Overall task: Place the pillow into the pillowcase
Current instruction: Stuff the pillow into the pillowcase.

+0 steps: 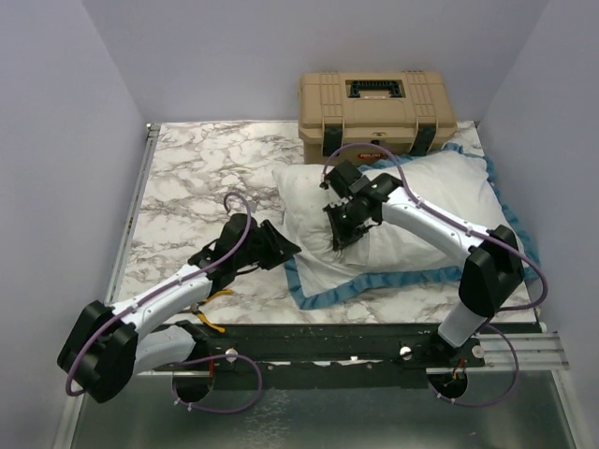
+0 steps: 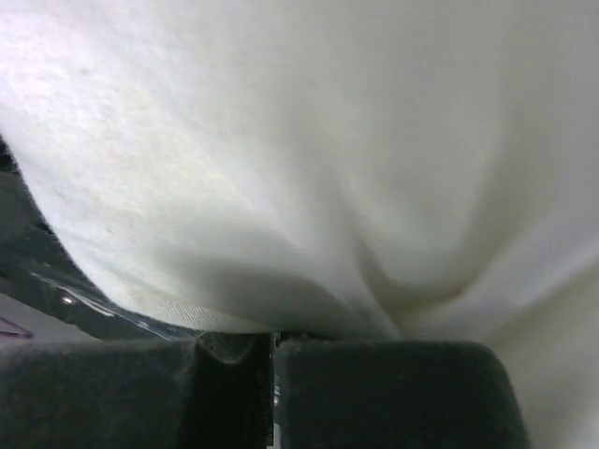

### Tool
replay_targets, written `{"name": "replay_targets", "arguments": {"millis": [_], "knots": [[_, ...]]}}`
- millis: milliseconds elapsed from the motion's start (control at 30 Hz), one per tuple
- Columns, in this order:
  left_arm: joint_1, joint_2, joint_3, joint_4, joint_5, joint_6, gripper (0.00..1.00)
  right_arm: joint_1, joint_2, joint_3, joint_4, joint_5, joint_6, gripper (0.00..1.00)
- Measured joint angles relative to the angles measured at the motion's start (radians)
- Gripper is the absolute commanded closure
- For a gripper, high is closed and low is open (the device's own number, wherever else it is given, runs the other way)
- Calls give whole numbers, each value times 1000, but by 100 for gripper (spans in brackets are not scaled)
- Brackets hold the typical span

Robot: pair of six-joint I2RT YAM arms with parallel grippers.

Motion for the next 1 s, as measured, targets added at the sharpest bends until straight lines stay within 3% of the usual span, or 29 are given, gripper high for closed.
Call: {"name": "replay_targets", "arguments": {"millis": [400, 767, 833, 933, 1000], "knots": [[-109, 316, 131, 84, 84, -8, 52, -171, -11, 15, 70, -225, 29, 100], [-143, 439, 204, 183, 53, -53, 52, -217, -7, 15, 90, -282, 43, 100], [-143, 439, 203, 200, 24, -70, 58, -221, -5, 15, 97, -285, 43, 100], [-144, 440, 199, 225, -22, -93, 88, -226, -1, 15, 106, -286, 43, 100], [-137, 447, 199, 238, -35, -99, 100, -227, 1, 15, 112, -284, 43, 100]]}}
